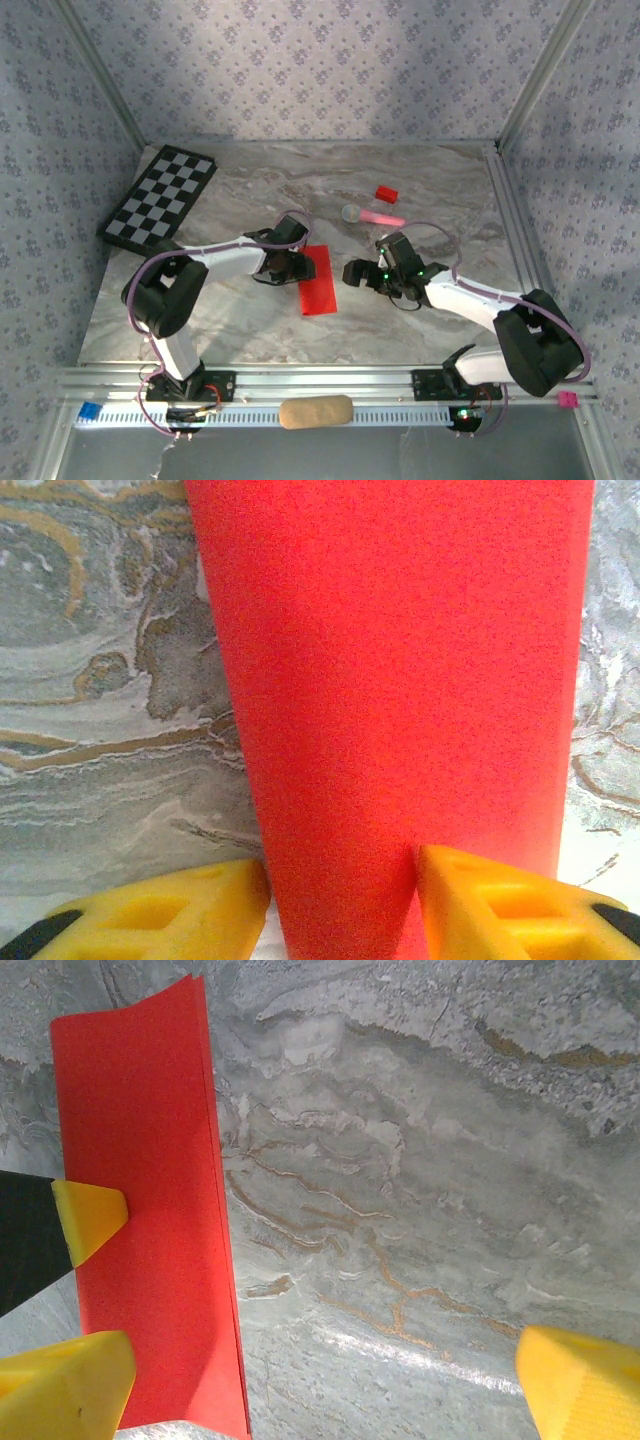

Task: Fold a paper plane with a square sheet of paper (pick it up from the middle)
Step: First fold the square sheet of paper in half at the center of the table.

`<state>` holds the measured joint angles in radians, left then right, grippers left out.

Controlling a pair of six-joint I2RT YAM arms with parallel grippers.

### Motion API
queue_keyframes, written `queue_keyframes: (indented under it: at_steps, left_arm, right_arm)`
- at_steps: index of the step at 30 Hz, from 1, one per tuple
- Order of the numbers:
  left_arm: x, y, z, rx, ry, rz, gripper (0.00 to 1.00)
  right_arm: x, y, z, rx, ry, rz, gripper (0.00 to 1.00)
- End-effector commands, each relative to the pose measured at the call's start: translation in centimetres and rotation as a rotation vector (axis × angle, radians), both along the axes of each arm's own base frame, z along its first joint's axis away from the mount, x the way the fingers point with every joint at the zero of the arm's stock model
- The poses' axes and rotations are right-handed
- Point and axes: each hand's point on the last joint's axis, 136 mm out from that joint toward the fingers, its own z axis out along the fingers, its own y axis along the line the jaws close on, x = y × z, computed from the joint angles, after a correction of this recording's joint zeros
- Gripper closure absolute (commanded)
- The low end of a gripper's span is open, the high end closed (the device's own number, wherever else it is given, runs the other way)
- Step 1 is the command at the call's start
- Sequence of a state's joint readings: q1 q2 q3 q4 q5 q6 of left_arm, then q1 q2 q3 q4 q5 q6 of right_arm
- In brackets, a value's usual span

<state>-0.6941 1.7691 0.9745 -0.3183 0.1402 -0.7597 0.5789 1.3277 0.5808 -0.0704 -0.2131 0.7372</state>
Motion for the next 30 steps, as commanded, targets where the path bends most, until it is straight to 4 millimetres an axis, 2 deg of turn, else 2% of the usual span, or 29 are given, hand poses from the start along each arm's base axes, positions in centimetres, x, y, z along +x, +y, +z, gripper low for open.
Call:
queue_keyframes:
  at_steps: [1, 15, 23, 29, 30]
  left_arm:
    - [-2.0, 3.9, -5.2, 0.193, 0.077, 0.016, 0.51]
    - [-1.9, 3.8, -5.4, 0.198, 0.077, -0.017, 0.49]
    - [-1.8, 3.7, -5.3, 0.201, 0.073, -0.033, 0.48]
    - [-1.9, 3.8, -5.6, 0.208, 0.078, -0.023, 0.47]
    - [-2.0, 3.9, -5.7, 0.21, 0.081, -0.018, 0.47]
  right_arm:
    - [0.8, 0.7, 0.9, 0.017, -0.029, 0.004, 0.0]
    - [0.8, 1.1, 1.0, 0.016, -0.028, 0.016, 0.01]
    - [1.1, 2.1, 1.2, 0.058, -0.033, 0.024, 0.15]
    - [1.2, 2.1, 1.3, 0.061, -0.029, 0.018, 0.17]
    - [1.1, 2.1, 1.3, 0.065, -0.03, 0.022, 0.21]
